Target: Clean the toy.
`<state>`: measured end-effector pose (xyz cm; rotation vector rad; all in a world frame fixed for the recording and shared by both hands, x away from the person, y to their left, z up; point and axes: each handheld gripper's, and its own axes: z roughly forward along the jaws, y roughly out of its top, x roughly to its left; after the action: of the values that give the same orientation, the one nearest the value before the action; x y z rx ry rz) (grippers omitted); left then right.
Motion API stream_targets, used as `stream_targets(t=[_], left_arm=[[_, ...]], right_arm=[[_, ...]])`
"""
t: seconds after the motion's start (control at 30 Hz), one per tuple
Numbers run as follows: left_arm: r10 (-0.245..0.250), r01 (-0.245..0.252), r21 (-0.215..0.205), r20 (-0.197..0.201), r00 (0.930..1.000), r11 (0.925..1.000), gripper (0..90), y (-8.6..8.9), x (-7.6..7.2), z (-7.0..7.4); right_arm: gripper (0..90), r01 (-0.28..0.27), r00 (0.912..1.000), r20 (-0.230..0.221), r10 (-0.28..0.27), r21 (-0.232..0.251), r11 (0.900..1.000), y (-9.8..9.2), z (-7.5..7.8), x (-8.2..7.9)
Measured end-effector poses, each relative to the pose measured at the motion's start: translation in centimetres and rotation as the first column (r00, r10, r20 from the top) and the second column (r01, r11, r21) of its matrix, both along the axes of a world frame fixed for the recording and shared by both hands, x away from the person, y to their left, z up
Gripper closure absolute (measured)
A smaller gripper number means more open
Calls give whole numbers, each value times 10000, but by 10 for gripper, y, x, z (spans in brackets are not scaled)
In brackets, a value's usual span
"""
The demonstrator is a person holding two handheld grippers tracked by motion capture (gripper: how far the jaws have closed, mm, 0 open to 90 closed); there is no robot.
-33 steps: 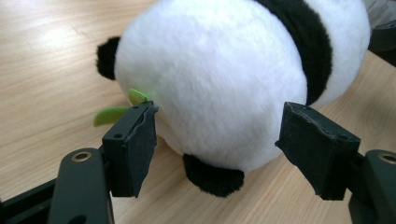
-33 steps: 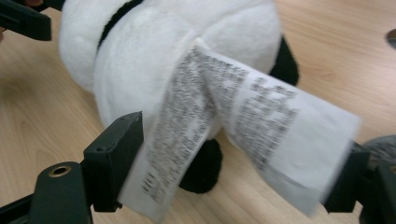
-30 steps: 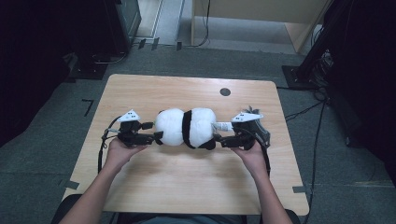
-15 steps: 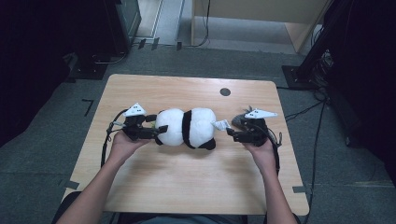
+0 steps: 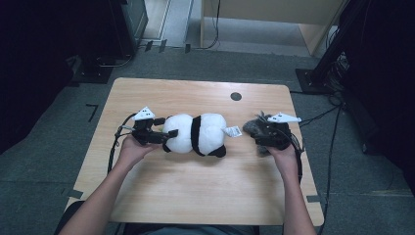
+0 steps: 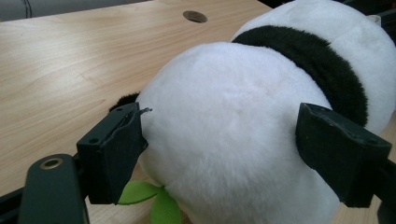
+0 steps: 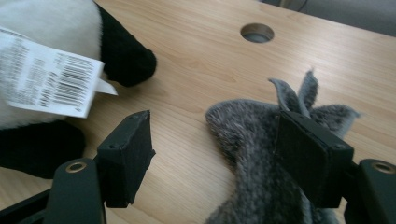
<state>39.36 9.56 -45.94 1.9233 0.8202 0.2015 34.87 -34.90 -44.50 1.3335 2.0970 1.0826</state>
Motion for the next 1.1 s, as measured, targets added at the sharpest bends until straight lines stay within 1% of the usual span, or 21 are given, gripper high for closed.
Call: stream_targets(t=[0.1,0.17,0.23,0.3,0.37,0.43,0.47,0.5,0.53,0.6,0.63,0.67,0.7,0.73,0.8,0.83,0.87,0.93,1.0,1.03,1.1], left_arm=[[-46,45,78,147,9999,10000,162,-1,-1,0],[20,-21,128,34,10000,9999,161,-1,-1,0],[65,-65,145,-50,10000,9999,161,-1,-1,0],[110,-108,143,-153,9998,9998,162,-1,-1,0],[101,-100,78,-221,9997,9999,167,-1,0,0],[111,-110,34,-283,9995,9999,173,0,-1,0],[100,-101,-37,-229,9997,9999,183,0,-1,-1],[139,-139,-106,-53,9999,9998,189,0,-3,-3],[134,-134,-123,-1,9999,9998,189,0,-3,-3],[154,-153,-181,61,9999,9997,188,0,-4,-4],[148,-146,-181,70,9999,9997,188,1,-4,-4],[140,-139,-179,62,9999,9997,189,1,-4,-4],[135,-134,-180,73,9999,9997,190,1,-4,-4],[137,-135,-194,76,9999,9997,190,1,-5,-5],[101,-99,-212,64,9999,9997,192,2,-5,-5],[91,-90,-201,56,9999,9998,192,2,-5,-5],[88,-87,-220,41,10000,9997,192,2,-5,-6],[89,-89,-263,-14,10000,9996,192,3,-4,-6],[88,-88,-267,-4,10000,9996,192,3,-4,-6],[89,-89,-268,4,10000,9996,192,3,-4,-6],[71,-71,-253,13,10000,9997,191,3,-4,-7]], right_arm=[[284,268,9996,10,-268,-7,9996,-8,-4,4],[284,430,9991,27,-430,3,9991,-13,-4,6],[284,564,9984,16,-564,-166,9983,-19,-6,10],[283,685,9975,-171,-688,-180,9975,-24,-10,13],[282,813,9950,-570,-818,-112,9966,-29,-18,16],[280,878,9938,-651,-897,-312,9956,-30,-22,17],[277,929,9926,-750,-957,-399,9949,-31,-24,18],[266,953,9922,-773,-978,-350,9948,-31,-25,18],[256,955,9921,-799,-968,-200,9952,-33,-26,19],[233,944,9920,-826,-951,-122,9955,-33,-28,20],[230,790,9930,-867,-798,-129,9968,-34,-31,21],[229,782,9926,-924,-790,-122,9969,-34,-32,22],[222,706,9911,-1133,-703,-9,9975,-35,-34,23],[219,747,9901,-1197,-732,82,9972,-35,-36,24],[220,998,9878,-1203,-985,47,9950,-34,-39,26],[220,995,9875,-1234,-985,19,9950,-34,-40,27],[256,1088,9863,-1232,-1097,-140,9940,-32,-42,29],[263,947,9850,-1424,-972,-246,9952,-30,-46,31],[269,945,9822,-1572,-1029,-597,9937,-27,-51,32],[316,1005,9814,-1552,-1132,-876,9911,-25,-53,32],[414,916,9817,-1532,-1127,-1385,9861,-22,-55,32]])
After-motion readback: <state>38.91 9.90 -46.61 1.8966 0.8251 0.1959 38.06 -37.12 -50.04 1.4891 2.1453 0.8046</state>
